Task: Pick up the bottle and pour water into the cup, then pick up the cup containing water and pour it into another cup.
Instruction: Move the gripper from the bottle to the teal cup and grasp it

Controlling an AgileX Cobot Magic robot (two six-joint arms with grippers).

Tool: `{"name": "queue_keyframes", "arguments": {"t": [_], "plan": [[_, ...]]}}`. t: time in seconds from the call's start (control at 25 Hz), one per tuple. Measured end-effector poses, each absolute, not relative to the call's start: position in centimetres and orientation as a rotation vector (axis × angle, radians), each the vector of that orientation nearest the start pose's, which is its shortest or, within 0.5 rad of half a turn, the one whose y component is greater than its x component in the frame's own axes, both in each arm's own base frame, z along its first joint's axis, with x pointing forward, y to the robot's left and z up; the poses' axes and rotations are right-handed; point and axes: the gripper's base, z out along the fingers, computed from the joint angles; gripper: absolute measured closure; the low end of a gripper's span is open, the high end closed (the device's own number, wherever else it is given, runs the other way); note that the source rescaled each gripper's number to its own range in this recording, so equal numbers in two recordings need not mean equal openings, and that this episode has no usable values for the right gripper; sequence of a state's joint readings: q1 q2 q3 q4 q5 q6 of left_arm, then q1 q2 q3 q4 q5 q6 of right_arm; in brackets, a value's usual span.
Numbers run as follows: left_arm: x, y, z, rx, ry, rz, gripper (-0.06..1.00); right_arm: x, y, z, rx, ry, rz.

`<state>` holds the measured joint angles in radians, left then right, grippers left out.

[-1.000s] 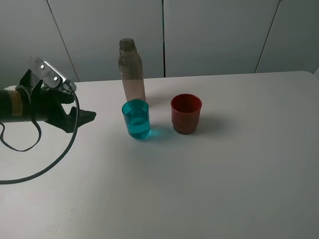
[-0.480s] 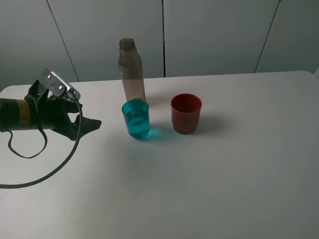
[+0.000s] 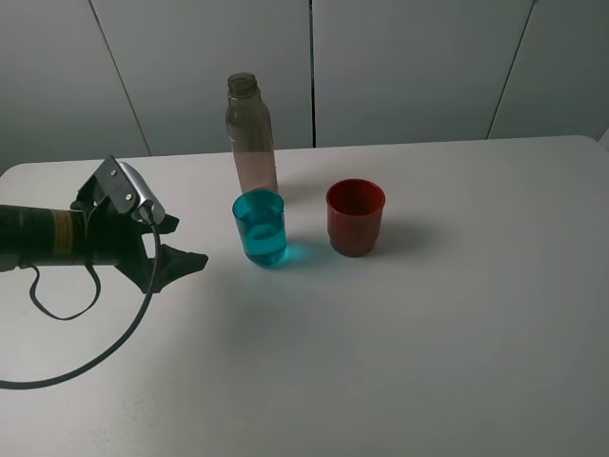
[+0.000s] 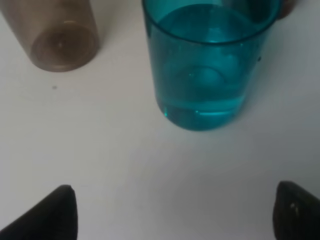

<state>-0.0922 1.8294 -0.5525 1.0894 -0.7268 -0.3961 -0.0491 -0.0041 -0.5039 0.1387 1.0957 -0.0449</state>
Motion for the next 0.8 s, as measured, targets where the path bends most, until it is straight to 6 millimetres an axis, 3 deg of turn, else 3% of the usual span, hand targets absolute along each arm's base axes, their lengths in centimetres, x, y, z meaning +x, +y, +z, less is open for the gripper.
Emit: {"name": "queue_keyframes", "arguments": {"t": [0.56,0.8], "plan": [[28.6,-8.3,9.1,1.046,1.960,-0.522,-0.05,-0.7,1.2,27.6,-0.006,2.065,0.109],[28.9,-8.5,9.3,1.045,1.935,-0.527,-0.06,-0.7,1.2,27.6,-0.006,2.065,0.109]]}}
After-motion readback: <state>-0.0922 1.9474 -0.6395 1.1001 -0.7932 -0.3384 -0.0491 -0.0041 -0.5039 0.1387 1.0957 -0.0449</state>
